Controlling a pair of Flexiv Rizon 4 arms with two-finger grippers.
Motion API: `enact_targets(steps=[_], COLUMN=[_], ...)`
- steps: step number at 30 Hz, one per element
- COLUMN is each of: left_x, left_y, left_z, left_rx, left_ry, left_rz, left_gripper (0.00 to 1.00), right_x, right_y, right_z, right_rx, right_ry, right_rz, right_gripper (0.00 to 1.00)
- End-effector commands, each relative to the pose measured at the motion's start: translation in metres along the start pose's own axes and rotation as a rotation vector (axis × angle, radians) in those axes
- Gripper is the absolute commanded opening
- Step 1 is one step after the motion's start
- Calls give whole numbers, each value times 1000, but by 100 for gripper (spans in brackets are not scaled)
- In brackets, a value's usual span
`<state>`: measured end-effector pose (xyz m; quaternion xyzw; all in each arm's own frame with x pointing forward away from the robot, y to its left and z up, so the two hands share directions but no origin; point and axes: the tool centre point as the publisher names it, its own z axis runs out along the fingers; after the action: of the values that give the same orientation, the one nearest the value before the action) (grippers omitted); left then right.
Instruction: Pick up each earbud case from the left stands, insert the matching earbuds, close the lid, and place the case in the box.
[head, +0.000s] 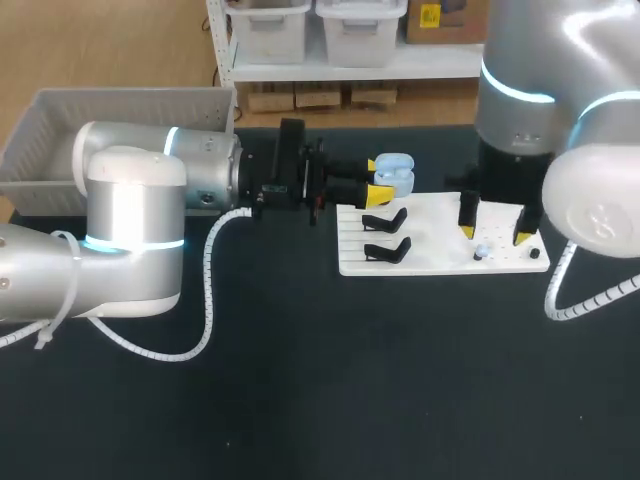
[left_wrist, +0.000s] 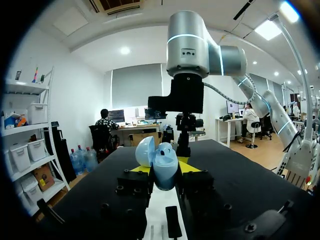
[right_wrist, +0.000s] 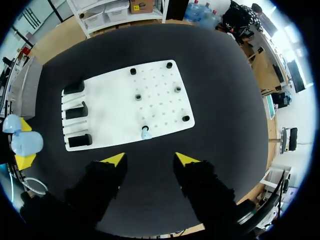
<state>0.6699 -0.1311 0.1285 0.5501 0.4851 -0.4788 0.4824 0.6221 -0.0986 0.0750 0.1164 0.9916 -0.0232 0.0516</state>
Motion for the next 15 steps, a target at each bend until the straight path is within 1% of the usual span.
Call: enact_targets(steps=[1,6,8,11,15], left_x=[0,0,0,0,0], left_y=[0,0,0,0,0], left_z=[0,0,0,0,0], left_rx=[-1,-1,-1,-1,-1], left_ry=[1,1,1,1,1], left_rz=[0,0,0,0,0], left_gripper=[0,0,0,0,0], right_x=[-2,-3,-2,-1,-3], right_y=[0,0,2,6,7], right_z=[11,18,18,20,25], right_rx=[-2,-19,-23,-6,-29], right_ry=[2,16,0,-28,-27], right_rz=[2,-1,2,-5,8], right_gripper=[50,47,45,45,43])
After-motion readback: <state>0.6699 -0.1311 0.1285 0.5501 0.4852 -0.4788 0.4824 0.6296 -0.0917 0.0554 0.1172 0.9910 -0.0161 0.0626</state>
